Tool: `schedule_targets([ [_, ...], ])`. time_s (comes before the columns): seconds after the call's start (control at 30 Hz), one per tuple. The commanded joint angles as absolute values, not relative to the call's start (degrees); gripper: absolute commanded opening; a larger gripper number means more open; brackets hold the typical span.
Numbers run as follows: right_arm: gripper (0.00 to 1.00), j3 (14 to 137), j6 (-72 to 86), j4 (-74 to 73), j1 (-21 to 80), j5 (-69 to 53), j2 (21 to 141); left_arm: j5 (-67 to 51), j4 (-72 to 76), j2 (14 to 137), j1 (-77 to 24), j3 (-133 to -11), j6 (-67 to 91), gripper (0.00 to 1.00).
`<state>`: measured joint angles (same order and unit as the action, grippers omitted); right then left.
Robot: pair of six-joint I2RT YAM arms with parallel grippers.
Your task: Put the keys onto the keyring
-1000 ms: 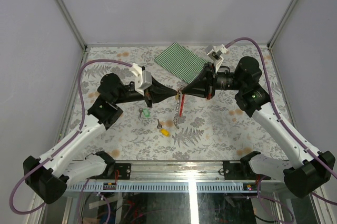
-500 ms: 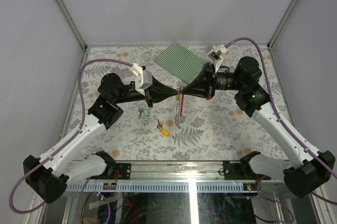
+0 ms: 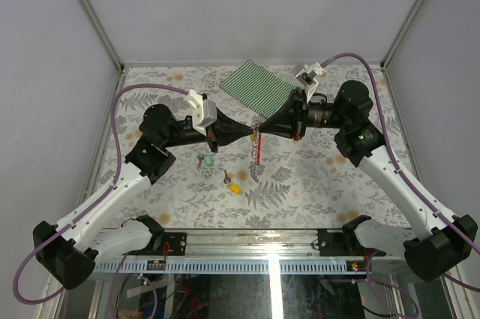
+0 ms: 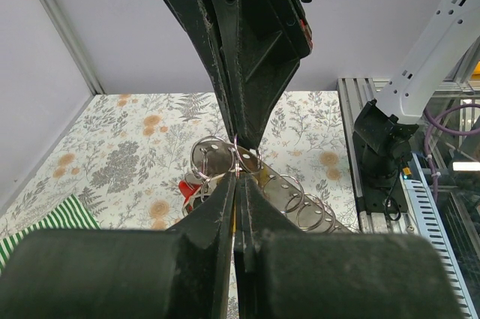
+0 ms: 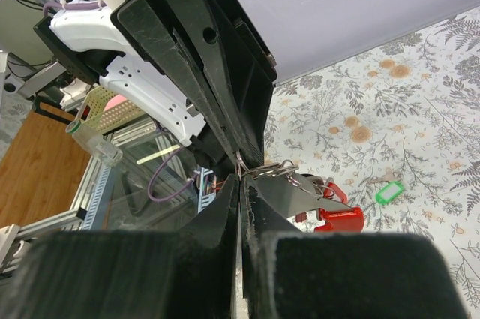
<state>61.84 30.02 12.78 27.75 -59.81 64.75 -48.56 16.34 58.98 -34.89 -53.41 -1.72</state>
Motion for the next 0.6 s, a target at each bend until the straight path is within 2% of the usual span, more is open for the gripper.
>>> schedule_targets([
  [0.0, 0.00, 62.4, 30.2, 16.3, 28.0, -56.6, 63.6, -49.0, 21.2, 58.1, -35.7, -54.1, -1.0, 0.00],
  [0.57, 0.00, 62.6, 30.3, 15.7, 28.0, -53.2, 62.4, -48.7, 20.4, 57.4, -35.7, -53.7, -1.6, 0.00],
])
